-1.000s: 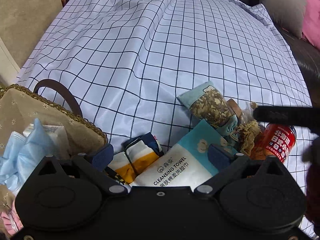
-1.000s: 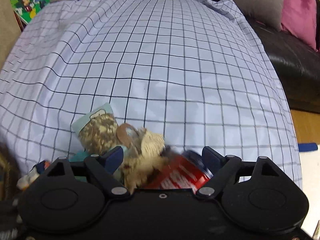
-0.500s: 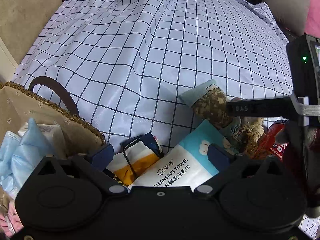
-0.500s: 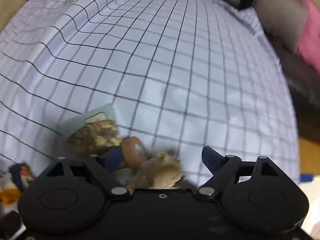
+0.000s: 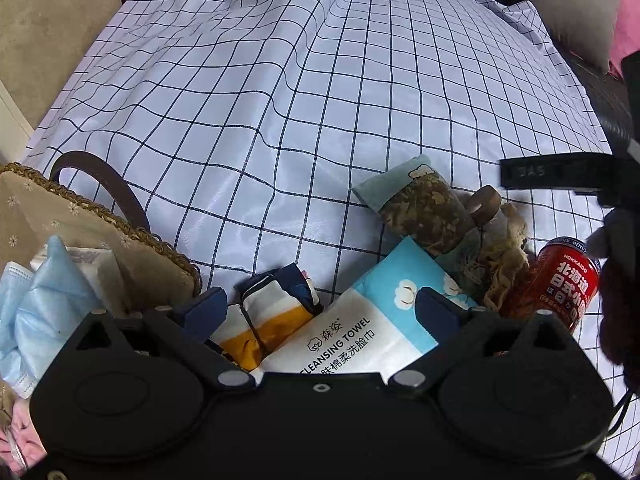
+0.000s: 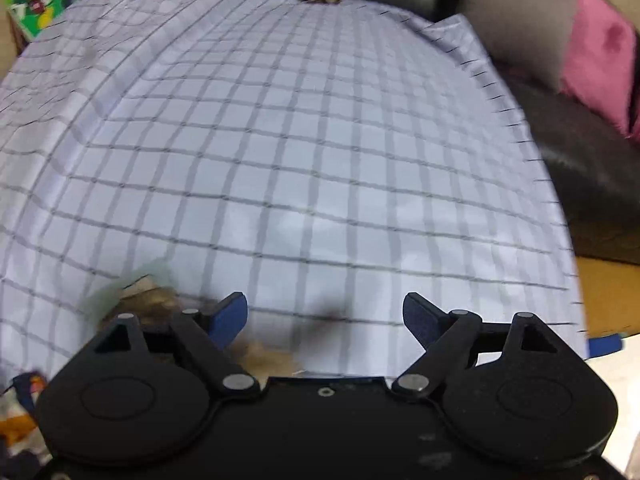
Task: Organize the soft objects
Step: 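Move the right tool down to the brown tape roll in the pile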
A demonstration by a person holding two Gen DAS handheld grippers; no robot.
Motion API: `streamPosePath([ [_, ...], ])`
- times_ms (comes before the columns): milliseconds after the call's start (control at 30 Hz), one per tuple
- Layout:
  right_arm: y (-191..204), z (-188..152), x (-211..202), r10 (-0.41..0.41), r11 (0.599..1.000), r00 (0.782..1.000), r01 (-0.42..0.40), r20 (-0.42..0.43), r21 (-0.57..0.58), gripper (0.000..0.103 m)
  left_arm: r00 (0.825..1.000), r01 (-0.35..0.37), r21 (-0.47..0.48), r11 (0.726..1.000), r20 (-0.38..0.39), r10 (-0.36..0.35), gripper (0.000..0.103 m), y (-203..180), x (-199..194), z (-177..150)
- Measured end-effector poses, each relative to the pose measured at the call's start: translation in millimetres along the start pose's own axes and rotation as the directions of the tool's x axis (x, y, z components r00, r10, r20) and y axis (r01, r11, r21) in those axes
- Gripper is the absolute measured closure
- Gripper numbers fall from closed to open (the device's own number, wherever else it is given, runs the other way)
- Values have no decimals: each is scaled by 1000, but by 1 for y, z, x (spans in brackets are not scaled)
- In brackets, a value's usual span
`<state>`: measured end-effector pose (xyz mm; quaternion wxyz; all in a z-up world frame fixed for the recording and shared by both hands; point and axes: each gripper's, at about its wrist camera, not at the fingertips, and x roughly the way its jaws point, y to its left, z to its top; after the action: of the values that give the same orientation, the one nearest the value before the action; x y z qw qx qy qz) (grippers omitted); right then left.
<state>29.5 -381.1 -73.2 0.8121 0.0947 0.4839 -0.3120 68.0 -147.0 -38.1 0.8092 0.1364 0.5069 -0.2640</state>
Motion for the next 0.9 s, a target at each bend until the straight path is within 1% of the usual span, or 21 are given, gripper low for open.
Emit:
streamPosePath([
  [167, 24, -3, 4, 36, 997, 999, -38, -33, -61, 19, 1000, 0, 1, 1000, -5, 0, 6, 1, 1, 0],
  [267, 33, -8, 9, -31, 991, 999, 25, -44, -130, 19, 1000, 9, -10, 1000, -11, -9, 6, 4, 2, 1],
  [367, 26, -8, 15, -80, 987, 996, 73, -43, -141, 19, 1000, 14, -17, 1000, -7, -14, 6, 6, 0, 2],
  [500, 4, -9, 20, -144, 986, 988, 139, -50, -92, 19, 1000, 19, -19, 1000, -5, -19, 6, 7, -1, 2],
  [600, -7, -7, 21, -237, 971, 971, 235, -20, -52, 20, 1000, 17, -16, 1000, -7, -17, 6, 6, 0, 2],
  [667, -15, -4, 20, -265, 964, 964, 265, -5, -16, 20, 1000, 18, -15, 1000, -9, -18, 6, 6, 0, 2],
  [700, -19, -3, 17, -261, 965, 965, 261, 2, 10, 20, 1000, 18, -14, 1000, -9, -18, 6, 5, 0, 2],
  [767, -27, 0, 11, -223, 974, 975, 222, 13, 56, 20, 1000, 17, -13, 1000, -8, -17, 6, 5, 0, 2],
  [833, -31, 2, 6, -145, 986, 989, 144, 12, 84, 20, 1000, 16, -13, 1000, -10, -16, 6, 4, 2, 2],
  [900, -29, 3, 4, -53, 994, 999, 53, -5, 99, 20, 1000, 15, -11, 1000, -13, -15, 6, 3, 2, 2],
])
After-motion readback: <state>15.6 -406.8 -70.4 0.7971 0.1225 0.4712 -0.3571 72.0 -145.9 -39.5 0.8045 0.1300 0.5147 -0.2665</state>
